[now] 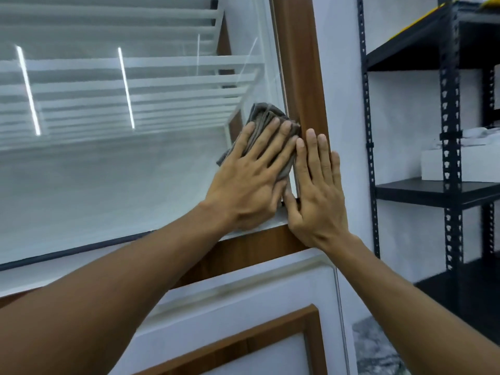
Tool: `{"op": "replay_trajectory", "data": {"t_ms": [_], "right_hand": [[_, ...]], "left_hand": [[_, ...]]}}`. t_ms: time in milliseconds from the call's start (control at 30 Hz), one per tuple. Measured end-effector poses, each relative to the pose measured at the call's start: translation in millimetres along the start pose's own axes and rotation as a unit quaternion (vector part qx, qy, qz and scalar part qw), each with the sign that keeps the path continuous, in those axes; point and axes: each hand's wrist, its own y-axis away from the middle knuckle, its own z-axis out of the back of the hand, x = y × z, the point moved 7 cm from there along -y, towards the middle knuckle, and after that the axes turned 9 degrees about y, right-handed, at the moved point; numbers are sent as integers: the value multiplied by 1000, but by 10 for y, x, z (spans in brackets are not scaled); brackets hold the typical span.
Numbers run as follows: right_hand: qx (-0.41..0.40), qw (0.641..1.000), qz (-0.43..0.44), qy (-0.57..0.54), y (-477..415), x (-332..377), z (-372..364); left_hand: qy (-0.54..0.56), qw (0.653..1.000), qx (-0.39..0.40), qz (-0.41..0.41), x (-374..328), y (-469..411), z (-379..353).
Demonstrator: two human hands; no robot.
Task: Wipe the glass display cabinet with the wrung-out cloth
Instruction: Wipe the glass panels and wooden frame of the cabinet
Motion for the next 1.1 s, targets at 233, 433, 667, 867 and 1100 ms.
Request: {"op": "replay_trajectory", "data": {"t_ms": [233,433,667,867,1100], "right_hand": [[19,998,-30,-42,440,123,7],[41,999,-19,1,493,184,27],[42,999,-19,-3,515,405,-29],[15,997,-72,-19,542,317,-26],[30,998,-52,16,554,184,-19]], "left_hand": [[22,995,60,-78,-142,262,-44],[43,969,162,-181,-28,462,23],[16,972,161,-169,337,814,177],[37,989,113,-90,-35,480,9],[15,975,135,-174,-17,337,3]]}}
